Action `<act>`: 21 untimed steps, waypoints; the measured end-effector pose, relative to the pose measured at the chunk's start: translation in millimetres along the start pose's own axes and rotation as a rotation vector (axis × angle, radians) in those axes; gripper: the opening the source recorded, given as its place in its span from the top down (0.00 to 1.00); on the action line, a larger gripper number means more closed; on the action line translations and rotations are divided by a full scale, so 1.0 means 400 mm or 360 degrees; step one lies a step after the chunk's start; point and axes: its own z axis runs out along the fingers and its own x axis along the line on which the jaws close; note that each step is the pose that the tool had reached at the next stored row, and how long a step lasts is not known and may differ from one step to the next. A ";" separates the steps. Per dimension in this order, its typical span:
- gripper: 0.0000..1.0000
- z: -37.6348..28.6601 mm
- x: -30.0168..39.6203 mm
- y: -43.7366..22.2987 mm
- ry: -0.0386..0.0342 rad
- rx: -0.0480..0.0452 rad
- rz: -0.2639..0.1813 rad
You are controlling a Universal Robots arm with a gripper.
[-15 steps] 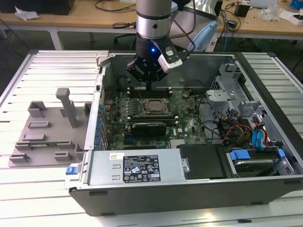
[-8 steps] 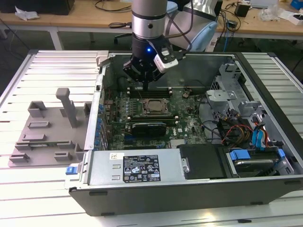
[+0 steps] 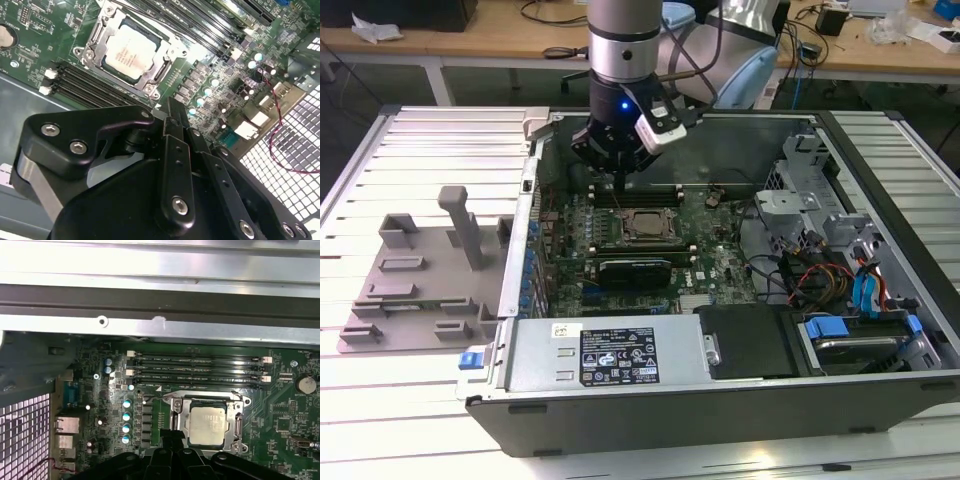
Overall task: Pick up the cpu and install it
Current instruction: 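Install the first cpu locking lever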
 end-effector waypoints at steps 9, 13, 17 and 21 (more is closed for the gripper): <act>0.89 0.001 0.025 0.003 0.0000 0.0000 0.0000; 0.89 0.001 0.032 0.003 0.0000 0.0000 0.0000; 0.89 0.001 0.037 0.004 0.0000 0.0000 0.0000; 0.89 0.002 0.042 0.004 0.0000 0.0000 0.0000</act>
